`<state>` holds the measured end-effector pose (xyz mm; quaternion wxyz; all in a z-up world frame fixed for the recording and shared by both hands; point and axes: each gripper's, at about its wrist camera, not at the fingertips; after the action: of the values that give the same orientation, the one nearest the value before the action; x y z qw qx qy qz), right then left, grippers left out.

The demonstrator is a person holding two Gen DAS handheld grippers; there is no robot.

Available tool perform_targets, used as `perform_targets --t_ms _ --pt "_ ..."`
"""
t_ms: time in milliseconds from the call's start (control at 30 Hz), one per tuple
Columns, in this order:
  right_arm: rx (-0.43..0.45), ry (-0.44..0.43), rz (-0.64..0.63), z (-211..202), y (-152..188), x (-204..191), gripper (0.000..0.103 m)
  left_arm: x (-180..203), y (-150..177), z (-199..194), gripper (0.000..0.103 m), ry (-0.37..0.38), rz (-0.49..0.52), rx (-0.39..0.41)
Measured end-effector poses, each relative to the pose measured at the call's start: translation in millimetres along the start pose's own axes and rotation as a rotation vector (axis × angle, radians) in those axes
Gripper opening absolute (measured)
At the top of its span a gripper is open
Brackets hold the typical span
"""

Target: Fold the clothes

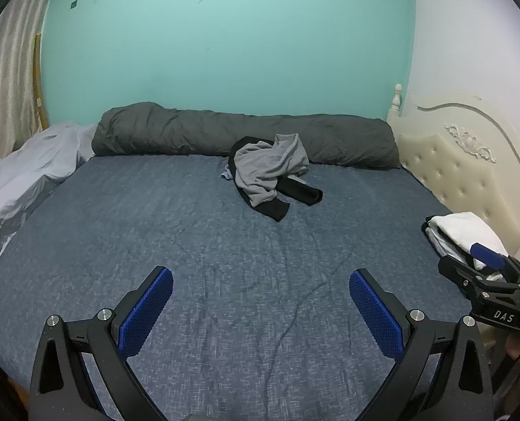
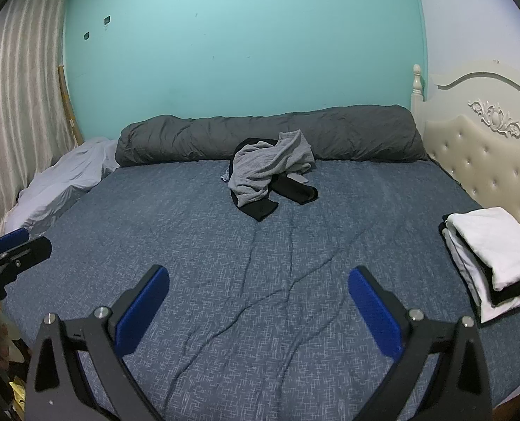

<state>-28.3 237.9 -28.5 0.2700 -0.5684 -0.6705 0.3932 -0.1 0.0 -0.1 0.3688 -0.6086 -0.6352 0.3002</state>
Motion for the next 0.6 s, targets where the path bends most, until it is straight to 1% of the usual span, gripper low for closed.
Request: perform_targets --t_ms 100,167,300,600 --pt "0.006 -0.005 0.006 -0.2 1.3 -0.1 0.103 0.0 0.0 1.5 0.103 0.004 0.004 -0.001" --pt "0.005 -0.007 0.007 -0.4 2.9 -0.3 0.103 1.4 -0.6 4.2 0.103 -0.005 0.014 -0.004" --pt "0.003 -0.008 0.006 0.9 1.4 3.2 0.103 1.9 0.1 1.8 0.103 -0.002 0.016 0.007" --pt "0.005 -0.005 0.003 -2.1 -0.2 3.5 0.103 6.7 -3.4 4.1 0.103 -0.006 0.021 -0.01"
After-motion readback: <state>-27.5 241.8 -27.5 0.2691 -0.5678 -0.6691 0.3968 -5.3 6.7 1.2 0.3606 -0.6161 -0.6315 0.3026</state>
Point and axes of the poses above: each gripper's, at about its wrist camera, not at the fingertips, and z roughly the way its jaws point, x to its right, y to its underside, and after that the axes turned 1 degree about z, right-handed
